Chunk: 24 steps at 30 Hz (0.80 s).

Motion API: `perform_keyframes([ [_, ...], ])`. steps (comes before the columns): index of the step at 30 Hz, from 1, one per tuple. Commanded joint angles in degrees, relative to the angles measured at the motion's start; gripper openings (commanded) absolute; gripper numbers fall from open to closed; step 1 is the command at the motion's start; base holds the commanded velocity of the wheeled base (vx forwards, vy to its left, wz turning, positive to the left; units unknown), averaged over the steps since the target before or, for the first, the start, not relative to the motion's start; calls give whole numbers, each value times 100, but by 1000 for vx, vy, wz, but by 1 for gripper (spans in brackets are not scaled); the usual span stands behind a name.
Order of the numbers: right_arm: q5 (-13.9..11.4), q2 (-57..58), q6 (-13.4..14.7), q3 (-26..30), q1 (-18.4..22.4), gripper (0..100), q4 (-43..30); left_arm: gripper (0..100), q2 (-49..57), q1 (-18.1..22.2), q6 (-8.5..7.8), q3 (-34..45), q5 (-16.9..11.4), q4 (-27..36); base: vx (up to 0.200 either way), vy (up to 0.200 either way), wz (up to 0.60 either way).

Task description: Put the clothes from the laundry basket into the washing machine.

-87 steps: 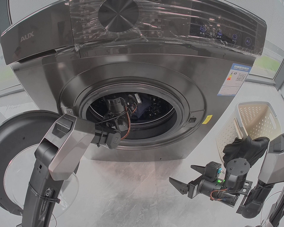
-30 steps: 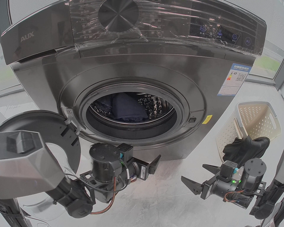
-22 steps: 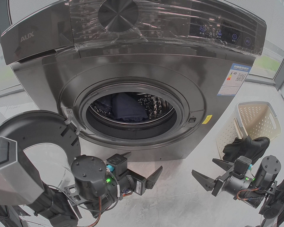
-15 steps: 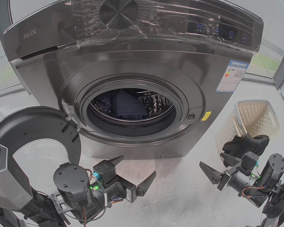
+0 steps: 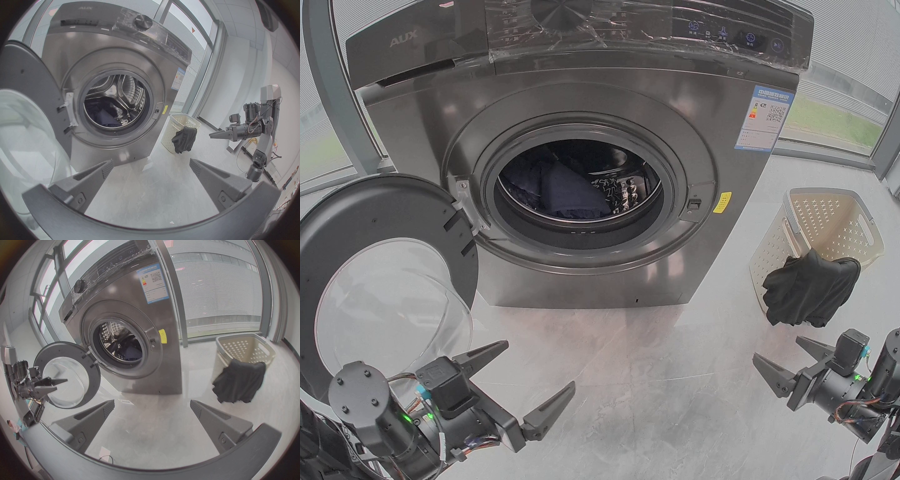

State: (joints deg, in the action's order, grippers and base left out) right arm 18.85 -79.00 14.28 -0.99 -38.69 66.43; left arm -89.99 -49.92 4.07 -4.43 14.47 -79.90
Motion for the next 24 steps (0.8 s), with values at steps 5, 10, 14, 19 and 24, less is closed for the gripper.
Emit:
perform_keyframes([
  [5,49,2784,-21,99,1057,100,-2345,100,1739,571,-205,443,3,871,-200,0,0],
  [10,-30,4314,-575,99,2006,100,-3470,100,3269,949,-249,443,-6,2470,-160,0,0],
  [14,-478,5790,-1094,81,2736,100,-4463,100,4736,1353,-196,443,-111,4079,0,0,0],
  [19,-768,7390,-1375,-209,3439,100,-6036,100,6213,2109,-38,443,-313,5274,0,0,0],
  [24,-1331,7900,-1313,-24,3940,100,-6660,100,7312,3182,-100,443,-788,6135,0,0,0],
])
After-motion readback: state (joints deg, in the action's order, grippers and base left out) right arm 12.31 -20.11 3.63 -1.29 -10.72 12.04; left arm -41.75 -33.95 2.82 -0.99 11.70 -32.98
